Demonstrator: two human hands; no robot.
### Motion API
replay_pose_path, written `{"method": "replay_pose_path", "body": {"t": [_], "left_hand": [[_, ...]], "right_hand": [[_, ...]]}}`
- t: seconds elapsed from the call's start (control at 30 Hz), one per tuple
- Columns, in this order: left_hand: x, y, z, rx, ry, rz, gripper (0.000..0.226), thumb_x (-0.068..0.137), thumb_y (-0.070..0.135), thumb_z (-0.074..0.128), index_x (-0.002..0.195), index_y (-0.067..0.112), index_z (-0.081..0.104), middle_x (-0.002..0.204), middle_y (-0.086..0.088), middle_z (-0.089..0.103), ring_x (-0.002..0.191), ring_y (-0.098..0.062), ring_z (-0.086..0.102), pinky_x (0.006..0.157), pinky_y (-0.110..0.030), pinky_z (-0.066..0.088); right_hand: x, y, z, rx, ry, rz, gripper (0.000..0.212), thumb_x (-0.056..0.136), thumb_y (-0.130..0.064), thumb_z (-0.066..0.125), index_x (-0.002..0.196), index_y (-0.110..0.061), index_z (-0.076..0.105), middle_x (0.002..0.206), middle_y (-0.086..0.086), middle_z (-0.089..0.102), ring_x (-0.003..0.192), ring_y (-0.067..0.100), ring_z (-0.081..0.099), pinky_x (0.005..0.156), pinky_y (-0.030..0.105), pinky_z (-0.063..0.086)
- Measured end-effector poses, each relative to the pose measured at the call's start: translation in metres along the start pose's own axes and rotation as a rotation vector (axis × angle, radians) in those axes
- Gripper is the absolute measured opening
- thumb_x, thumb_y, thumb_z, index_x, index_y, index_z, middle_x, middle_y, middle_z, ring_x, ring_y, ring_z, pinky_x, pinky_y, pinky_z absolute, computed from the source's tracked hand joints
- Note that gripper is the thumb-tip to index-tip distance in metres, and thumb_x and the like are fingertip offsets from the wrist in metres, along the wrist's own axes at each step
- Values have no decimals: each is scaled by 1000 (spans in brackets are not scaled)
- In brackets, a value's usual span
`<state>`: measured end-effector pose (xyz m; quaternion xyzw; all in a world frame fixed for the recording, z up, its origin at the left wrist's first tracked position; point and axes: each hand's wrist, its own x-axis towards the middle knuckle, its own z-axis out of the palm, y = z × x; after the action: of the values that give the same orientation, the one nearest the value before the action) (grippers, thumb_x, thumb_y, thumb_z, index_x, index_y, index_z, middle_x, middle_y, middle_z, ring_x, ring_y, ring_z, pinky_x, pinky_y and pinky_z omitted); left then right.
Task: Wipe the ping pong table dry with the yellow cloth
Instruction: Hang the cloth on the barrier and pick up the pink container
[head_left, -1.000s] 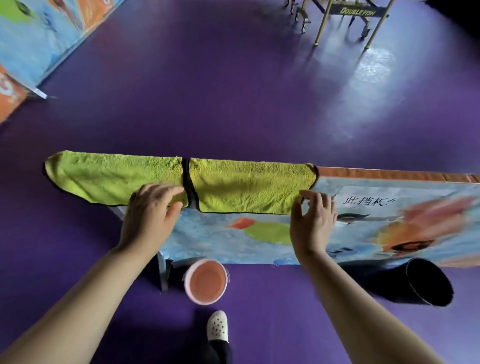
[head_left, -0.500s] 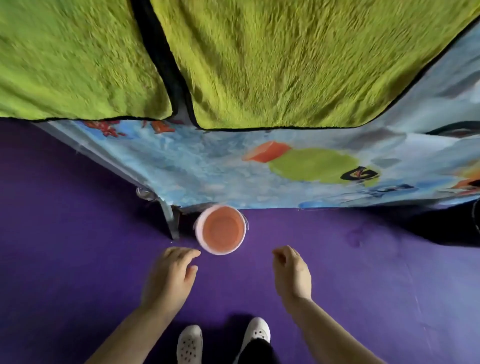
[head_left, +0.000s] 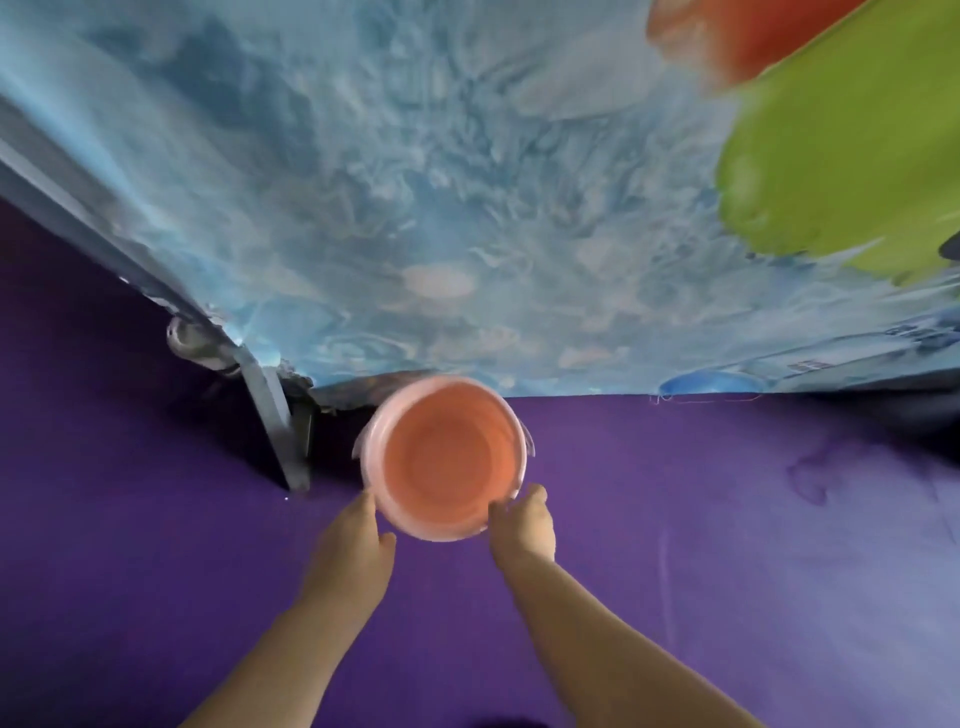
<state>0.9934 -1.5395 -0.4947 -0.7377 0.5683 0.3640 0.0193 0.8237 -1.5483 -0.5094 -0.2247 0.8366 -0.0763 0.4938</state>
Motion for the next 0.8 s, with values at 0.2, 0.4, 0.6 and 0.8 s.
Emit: {"method": "replay_pose_path", "body": {"t": [0.2, 0.4, 0.6, 0.8], "left_hand": [[38, -16, 40, -2, -69, 9, 46, 97, 11, 41, 141, 6, 28, 155, -16, 15, 128, -34, 42, 89, -39, 42], [42, -10, 53, 82, -129, -5, 46, 100, 15, 34, 144, 9, 23, 156, -19, 7, 116, -34, 52, 84, -38, 43], [41, 11, 59, 105, -188, 106, 51, 99, 13, 34, 148, 13, 18, 158, -12, 2, 117, -31, 51, 82, -34, 43], [43, 31, 61, 171, -270, 129, 54, 100, 13, 33, 150, 10, 13, 158, -10, -3, 125, -32, 45, 90, -36, 45]], "right_hand": [[44, 4, 30, -11, 101, 3, 15, 88, -9, 46, 103, -13, 45, 76, -5, 47, 79, 25, 54, 67, 30, 41], [66, 11, 25, -54, 160, -33, 14, 88, -6, 46, 100, -11, 46, 73, -5, 45, 77, 24, 52, 66, 30, 39], [85, 20, -5, -69, 215, -13, 21, 86, -7, 47, 106, -10, 52, 85, 3, 55, 80, 27, 54, 67, 30, 40], [95, 35, -32, -65, 157, -34, 23, 84, -15, 51, 105, -10, 58, 88, 7, 69, 77, 30, 69, 73, 39, 58]]}}
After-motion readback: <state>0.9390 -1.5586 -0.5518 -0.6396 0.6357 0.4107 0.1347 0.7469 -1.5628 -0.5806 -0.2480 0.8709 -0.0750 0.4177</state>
